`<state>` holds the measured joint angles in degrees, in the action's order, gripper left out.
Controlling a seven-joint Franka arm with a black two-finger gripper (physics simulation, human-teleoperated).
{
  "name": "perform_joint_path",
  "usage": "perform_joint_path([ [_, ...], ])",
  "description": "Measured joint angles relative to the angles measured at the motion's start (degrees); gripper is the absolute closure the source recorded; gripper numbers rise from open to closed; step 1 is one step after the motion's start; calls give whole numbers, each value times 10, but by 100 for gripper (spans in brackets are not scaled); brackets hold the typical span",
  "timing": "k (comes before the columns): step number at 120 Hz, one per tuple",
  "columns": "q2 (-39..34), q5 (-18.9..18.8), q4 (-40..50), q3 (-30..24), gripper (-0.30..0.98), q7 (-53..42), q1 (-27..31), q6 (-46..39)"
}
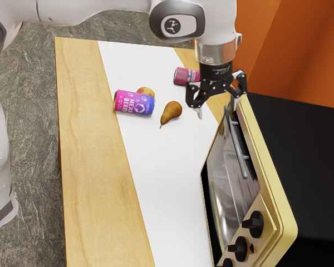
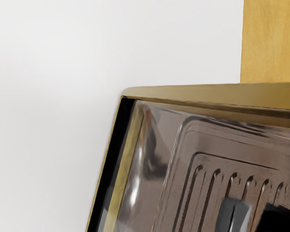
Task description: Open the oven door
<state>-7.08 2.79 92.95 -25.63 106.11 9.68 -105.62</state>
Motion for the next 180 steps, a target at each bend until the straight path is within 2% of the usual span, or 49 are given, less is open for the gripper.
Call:
perform_joint_path([
  [74,-6,10,39,3,0,-28,1,-27],
  [128,-106,50,158,3,0,-36,24,-57],
  [180,-214,111,270,-1,0,-41,46,-86],
])
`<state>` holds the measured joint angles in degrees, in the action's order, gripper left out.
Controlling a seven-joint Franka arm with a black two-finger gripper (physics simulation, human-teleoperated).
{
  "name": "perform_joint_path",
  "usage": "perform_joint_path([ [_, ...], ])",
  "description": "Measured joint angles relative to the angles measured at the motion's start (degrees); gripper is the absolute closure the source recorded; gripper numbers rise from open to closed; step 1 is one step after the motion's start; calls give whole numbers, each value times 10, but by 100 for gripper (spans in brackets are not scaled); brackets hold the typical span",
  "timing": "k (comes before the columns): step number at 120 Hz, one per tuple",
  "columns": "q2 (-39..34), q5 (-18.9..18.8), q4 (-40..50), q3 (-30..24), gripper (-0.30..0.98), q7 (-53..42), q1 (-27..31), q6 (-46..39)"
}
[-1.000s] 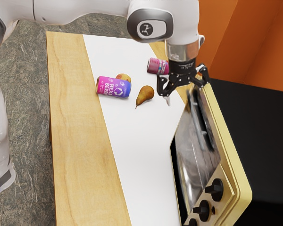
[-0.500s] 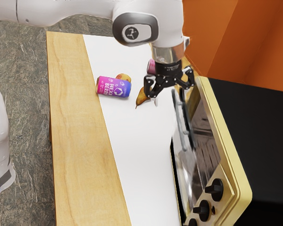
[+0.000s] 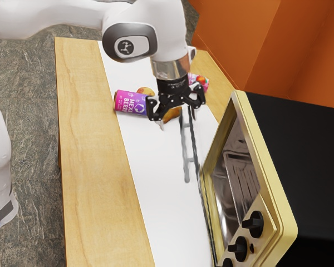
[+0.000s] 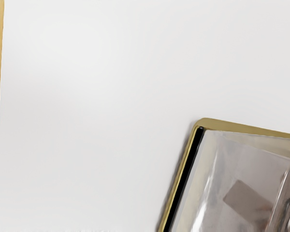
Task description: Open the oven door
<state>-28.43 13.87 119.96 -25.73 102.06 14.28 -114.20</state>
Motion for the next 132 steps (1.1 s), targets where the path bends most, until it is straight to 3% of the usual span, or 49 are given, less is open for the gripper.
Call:
perform_joint_path([
  [24,-50,30,44,-4,0,-1,8,-4],
  [46,-139,84,118,-24,0,-3,33,-5],
  [67,-244,160,169,-24,0,-28,153,16],
  [78,-249,184,140,-11,0,-48,199,43],
  [82,-215,168,83,-9,0,-46,178,53],
  [90,-95,102,-93,18,0,-15,93,99],
  [99,19,25,-232,155,0,38,-68,169],
  [103,47,2,-244,211,0,60,-113,193],
  [109,67,-29,-225,252,0,90,-146,222],
  [118,77,-68,-185,272,0,131,-163,252],
  [132,76,-89,-172,292,0,185,-164,275],
])
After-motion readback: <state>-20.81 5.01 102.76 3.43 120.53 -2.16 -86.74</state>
